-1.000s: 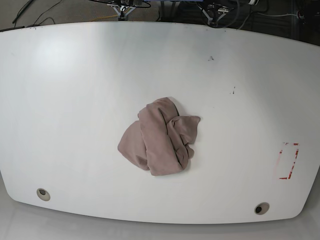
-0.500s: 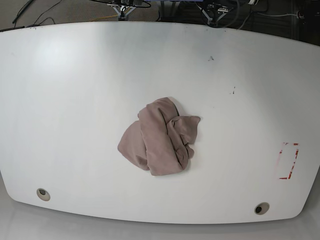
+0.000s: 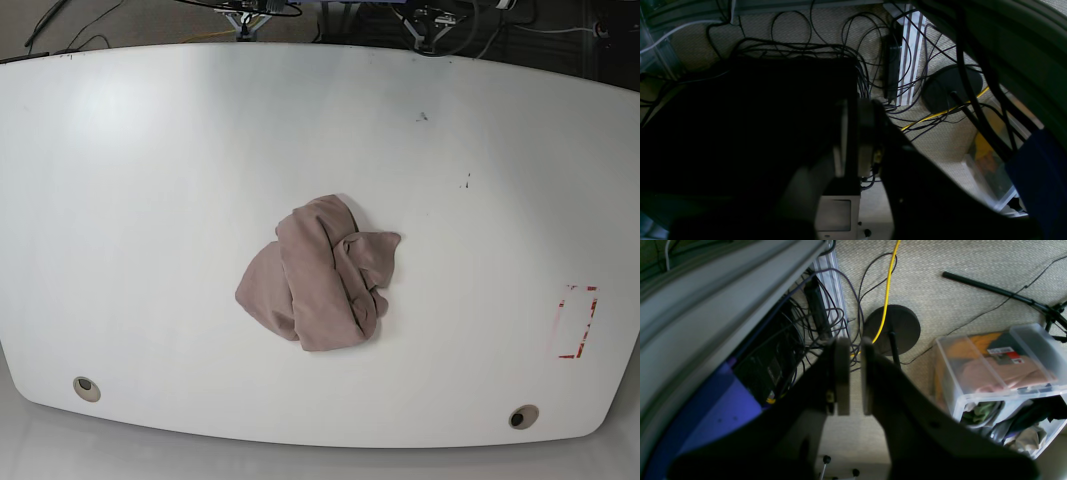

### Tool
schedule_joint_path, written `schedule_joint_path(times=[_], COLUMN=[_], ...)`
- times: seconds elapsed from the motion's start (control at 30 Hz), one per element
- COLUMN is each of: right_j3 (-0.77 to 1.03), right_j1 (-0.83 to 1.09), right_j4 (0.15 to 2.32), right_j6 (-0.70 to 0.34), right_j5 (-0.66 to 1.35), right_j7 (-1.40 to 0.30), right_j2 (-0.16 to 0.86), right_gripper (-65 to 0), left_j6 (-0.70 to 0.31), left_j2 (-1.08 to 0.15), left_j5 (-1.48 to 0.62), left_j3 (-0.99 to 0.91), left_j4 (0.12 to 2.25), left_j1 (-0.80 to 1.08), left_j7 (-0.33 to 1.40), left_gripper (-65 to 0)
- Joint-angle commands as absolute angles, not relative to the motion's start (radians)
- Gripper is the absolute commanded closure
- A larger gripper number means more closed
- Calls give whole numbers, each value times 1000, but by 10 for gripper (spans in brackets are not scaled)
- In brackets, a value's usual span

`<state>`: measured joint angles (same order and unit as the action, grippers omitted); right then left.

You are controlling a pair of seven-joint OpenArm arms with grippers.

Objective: Layout the t-shirt on the table in an organized manner, then fold the t-shirt properly

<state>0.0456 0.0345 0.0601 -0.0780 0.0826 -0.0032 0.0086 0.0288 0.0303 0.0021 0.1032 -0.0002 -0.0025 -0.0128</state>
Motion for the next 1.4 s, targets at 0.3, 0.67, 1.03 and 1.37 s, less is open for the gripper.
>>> schedule_joint_path(times=[0.3, 0.67, 1.03, 1.37], right_j3=[45, 44, 45, 45], right_j1=[36, 33, 34, 49], right_j4=[65, 66, 68, 73], right_j6=[-87, -88, -86, -84], right_j5=[77, 77, 81, 81], right_j7=[-4, -4, 0, -5], right_j2=[8, 7, 9, 9], right_gripper=[-47, -47, -46, -51], left_j6=[33, 31, 36, 30], left_j2=[30, 35, 32, 23], left_j5=[7, 6, 9, 7], left_j3=[102, 102, 103, 108], left_j4=[0, 0, 4, 32], left_j1=[-9, -8, -5, 18], left_j7=[-6, -10, -14, -12], left_gripper=[-44, -46, -45, -46])
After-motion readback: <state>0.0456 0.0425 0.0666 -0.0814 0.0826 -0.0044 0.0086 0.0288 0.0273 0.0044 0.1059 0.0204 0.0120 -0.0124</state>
